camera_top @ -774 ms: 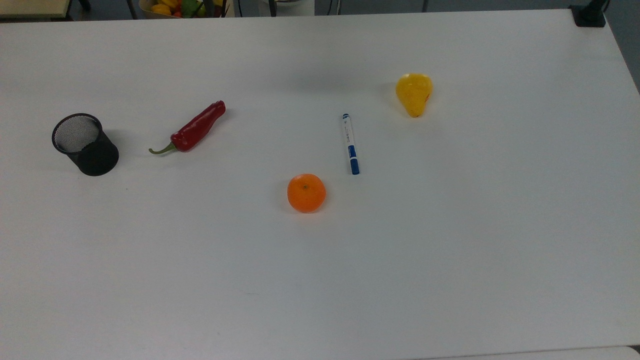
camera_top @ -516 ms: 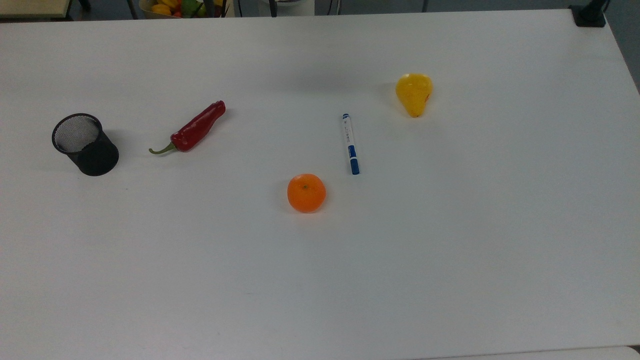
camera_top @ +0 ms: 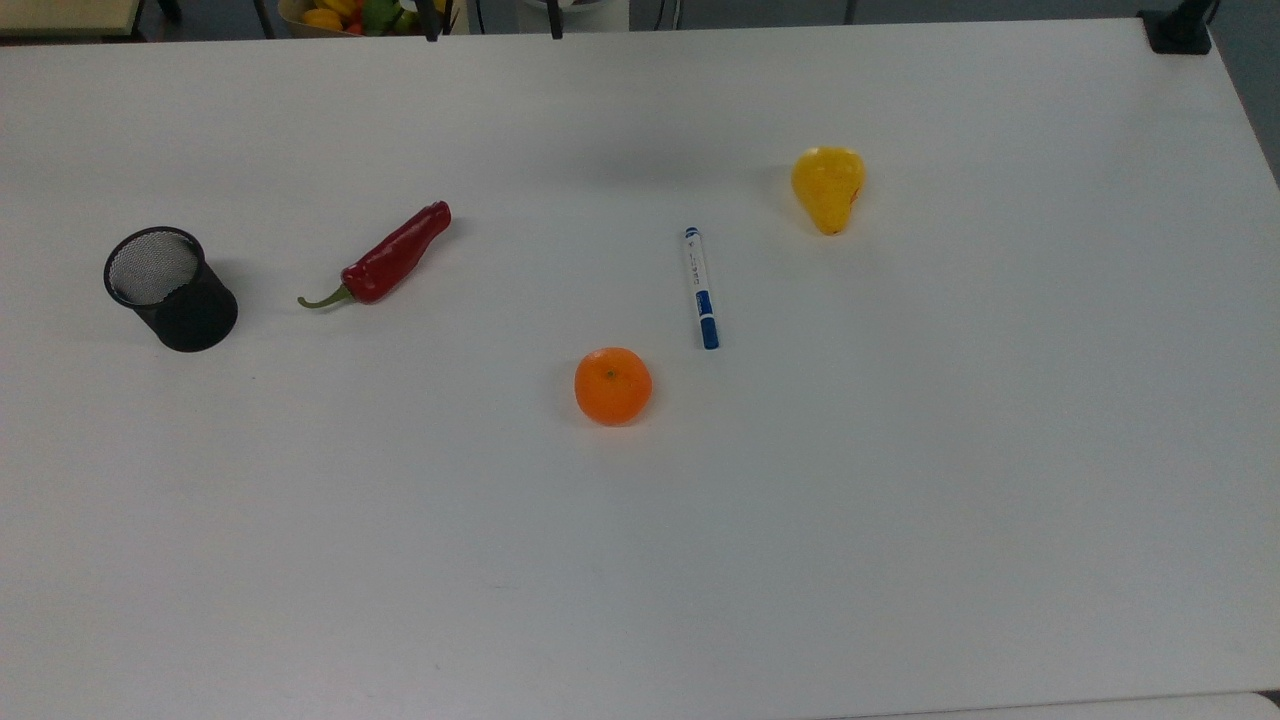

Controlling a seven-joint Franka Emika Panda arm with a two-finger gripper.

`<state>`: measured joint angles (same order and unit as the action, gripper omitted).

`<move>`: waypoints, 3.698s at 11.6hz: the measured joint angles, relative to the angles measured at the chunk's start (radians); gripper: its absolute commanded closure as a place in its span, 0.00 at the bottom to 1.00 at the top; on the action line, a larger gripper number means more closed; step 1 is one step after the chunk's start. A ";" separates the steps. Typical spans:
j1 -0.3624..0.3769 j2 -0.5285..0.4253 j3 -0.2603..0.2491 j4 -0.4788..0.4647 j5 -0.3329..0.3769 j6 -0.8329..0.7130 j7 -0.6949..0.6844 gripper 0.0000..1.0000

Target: Place marker

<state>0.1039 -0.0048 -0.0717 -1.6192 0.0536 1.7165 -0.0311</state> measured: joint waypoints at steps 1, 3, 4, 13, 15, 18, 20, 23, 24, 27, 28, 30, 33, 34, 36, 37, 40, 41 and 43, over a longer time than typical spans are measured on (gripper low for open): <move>0.017 0.003 0.000 -0.011 0.000 0.000 0.000 0.00; 0.034 0.013 0.001 -0.022 0.000 0.036 0.000 0.00; 0.036 0.020 0.002 -0.024 0.000 0.047 0.000 0.00; 0.147 0.138 0.004 -0.192 -0.012 0.356 0.021 0.00; 0.162 0.171 0.014 -0.227 -0.049 0.432 0.063 0.00; 0.170 0.245 0.064 -0.275 -0.174 0.526 0.212 0.00; 0.176 0.287 0.081 -0.276 -0.192 0.537 0.247 0.00; 0.183 0.325 0.105 -0.276 -0.200 0.538 0.275 0.04; 0.188 0.331 0.110 -0.276 -0.205 0.538 0.286 0.13; 0.194 0.349 0.129 -0.276 -0.237 0.538 0.310 0.34; 0.194 0.353 0.129 -0.276 -0.243 0.538 0.311 0.44; 0.193 0.365 0.129 -0.276 -0.249 0.538 0.311 0.58; 0.193 0.375 0.129 -0.276 -0.251 0.542 0.311 0.70; 0.193 0.378 0.129 -0.276 -0.252 0.543 0.311 0.70; 0.194 0.382 0.130 -0.275 -0.253 0.544 0.311 0.70; 0.194 0.382 0.130 -0.275 -0.253 0.544 0.311 0.82; 0.194 0.383 0.131 -0.274 -0.257 0.546 0.312 1.00; 0.194 0.383 0.131 -0.274 -0.258 0.547 0.312 1.00; 0.191 0.383 0.131 -0.274 -0.258 0.549 0.312 1.00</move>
<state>0.2944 0.3783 0.0591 -1.8929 -0.2043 2.2657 0.2806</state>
